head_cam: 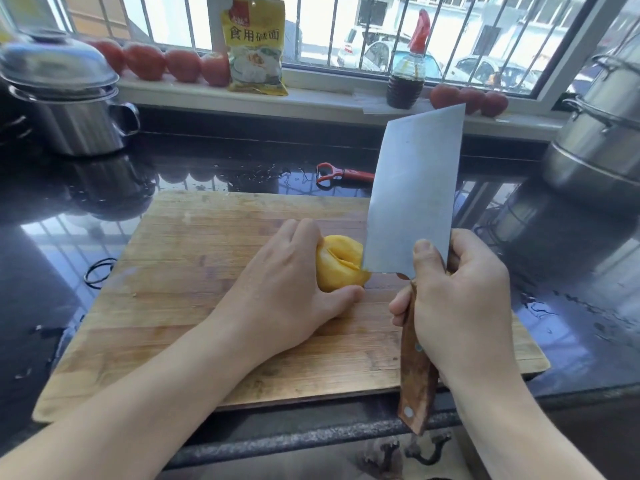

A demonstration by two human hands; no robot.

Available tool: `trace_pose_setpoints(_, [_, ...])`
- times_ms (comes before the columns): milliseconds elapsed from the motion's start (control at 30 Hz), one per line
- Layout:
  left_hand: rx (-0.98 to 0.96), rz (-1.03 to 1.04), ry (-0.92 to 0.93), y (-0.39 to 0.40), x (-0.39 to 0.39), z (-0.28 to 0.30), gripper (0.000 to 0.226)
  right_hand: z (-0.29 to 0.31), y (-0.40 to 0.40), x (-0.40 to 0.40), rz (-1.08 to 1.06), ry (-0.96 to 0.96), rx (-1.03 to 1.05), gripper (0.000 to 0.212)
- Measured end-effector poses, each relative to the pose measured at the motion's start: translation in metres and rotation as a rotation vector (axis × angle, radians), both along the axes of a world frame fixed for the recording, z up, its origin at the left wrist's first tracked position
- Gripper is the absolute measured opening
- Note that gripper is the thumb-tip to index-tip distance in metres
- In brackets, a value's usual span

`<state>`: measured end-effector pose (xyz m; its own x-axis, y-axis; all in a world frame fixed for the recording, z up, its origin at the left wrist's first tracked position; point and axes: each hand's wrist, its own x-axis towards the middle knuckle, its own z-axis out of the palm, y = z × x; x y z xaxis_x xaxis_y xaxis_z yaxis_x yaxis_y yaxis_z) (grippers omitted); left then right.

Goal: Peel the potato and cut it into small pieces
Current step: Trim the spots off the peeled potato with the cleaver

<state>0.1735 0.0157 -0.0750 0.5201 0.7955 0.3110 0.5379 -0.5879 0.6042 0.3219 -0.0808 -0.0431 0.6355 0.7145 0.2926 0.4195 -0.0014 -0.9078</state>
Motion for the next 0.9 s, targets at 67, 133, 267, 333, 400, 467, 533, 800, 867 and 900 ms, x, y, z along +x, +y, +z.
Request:
trace_pose_setpoints(67, [-0.01, 0.0, -0.008, 0.0, 0.0, 0.001, 0.054, -0.001, 0.0, 0.0, 0.0, 0.004, 0.013, 0.018])
trace_pose_setpoints(133, [-0.017, 0.0, -0.004, -0.001, 0.0, 0.002, 0.054, -0.001, 0.001, 0.0, 0.006, 0.015, 0.017, 0.017])
trace_pose_setpoints(267, [-0.023, 0.0, 0.002, -0.001, 0.0, 0.002, 0.054, -0.001, 0.004, 0.001, 0.02, 0.013, 0.007, 0.018])
trace_pose_setpoints(333, [-0.021, -0.004, 0.003, -0.001, 0.0, 0.003, 0.053, -0.001, 0.006, 0.001, 0.023, 0.015, 0.006, 0.017])
trace_pose_setpoints(400, [-0.025, -0.007, 0.001, -0.001, 0.0, 0.003, 0.053, -0.001, 0.007, 0.002, 0.035, 0.029, 0.006, 0.016])
trace_pose_setpoints(467, [-0.024, -0.009, -0.004, -0.001, -0.001, 0.003, 0.052, -0.001, 0.008, 0.003, 0.049, 0.039, 0.002, 0.016])
trace_pose_setpoints(533, [-0.026, -0.01, -0.005, 0.0, -0.001, 0.003, 0.052, 0.0, 0.008, 0.005, 0.063, 0.034, -0.004, 0.016])
trace_pose_setpoints(800, [-0.064, 0.0, -0.012, 0.0, -0.002, 0.004, 0.052, 0.0, 0.015, 0.014, 0.13, 0.04, -0.01, 0.015])
trace_pose_setpoints(867, [-0.093, -0.007, -0.019, 0.0, -0.003, 0.005, 0.053, 0.0, 0.016, 0.018, 0.161, 0.033, -0.014, 0.014])
trace_pose_setpoints(900, [-0.11, -0.011, -0.022, 0.0, -0.003, 0.006, 0.053, 0.002, 0.016, 0.019, 0.176, 0.021, -0.02, 0.014])
